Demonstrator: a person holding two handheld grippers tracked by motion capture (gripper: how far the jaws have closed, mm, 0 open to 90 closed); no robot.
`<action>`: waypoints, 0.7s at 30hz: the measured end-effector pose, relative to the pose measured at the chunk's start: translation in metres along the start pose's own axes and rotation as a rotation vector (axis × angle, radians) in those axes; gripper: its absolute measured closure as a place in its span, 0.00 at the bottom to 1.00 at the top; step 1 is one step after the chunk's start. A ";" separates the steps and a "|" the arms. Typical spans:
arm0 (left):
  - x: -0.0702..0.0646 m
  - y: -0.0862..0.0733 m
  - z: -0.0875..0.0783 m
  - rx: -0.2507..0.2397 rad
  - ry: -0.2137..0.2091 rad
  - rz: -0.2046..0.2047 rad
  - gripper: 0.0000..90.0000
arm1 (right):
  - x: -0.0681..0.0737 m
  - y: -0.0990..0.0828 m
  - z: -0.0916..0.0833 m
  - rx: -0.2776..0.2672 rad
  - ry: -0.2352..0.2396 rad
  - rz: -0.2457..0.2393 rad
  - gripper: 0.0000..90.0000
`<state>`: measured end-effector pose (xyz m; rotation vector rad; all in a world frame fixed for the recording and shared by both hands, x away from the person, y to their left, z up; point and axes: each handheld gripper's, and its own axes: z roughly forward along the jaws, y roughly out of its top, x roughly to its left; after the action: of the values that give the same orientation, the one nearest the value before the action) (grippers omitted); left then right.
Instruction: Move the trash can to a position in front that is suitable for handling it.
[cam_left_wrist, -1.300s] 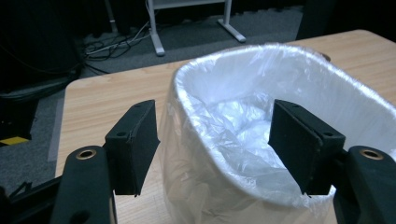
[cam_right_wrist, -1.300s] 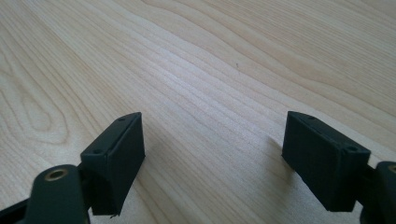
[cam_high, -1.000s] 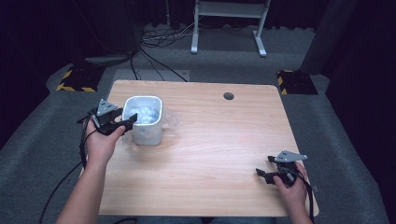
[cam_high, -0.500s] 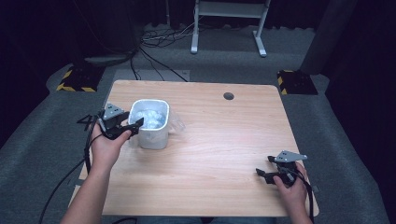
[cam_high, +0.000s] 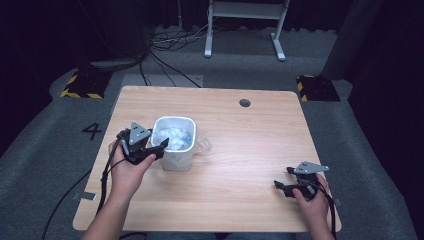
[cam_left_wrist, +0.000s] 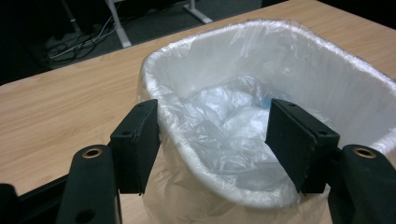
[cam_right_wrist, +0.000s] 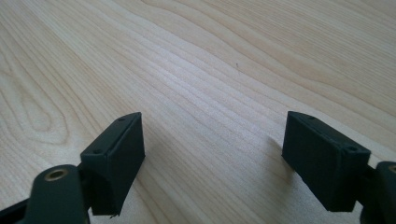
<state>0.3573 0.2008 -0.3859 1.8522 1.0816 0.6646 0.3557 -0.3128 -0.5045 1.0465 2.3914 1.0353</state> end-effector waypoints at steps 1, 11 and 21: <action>-0.003 -0.001 0.000 -0.011 -0.015 -0.008 0.39 | 0.000 0.000 0.000 0.000 0.000 0.000 0.23; -0.039 -0.004 -0.002 -0.026 -0.068 -0.007 0.39 | 0.000 0.000 0.000 0.000 0.000 0.000 0.23; -0.083 -0.004 -0.008 -0.009 -0.119 0.033 0.38 | 0.000 0.000 0.000 0.000 -0.001 0.000 0.23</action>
<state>0.3097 0.1324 -0.3867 1.8811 0.9710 0.5699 0.3556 -0.3128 -0.5045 1.0467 2.3909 1.0345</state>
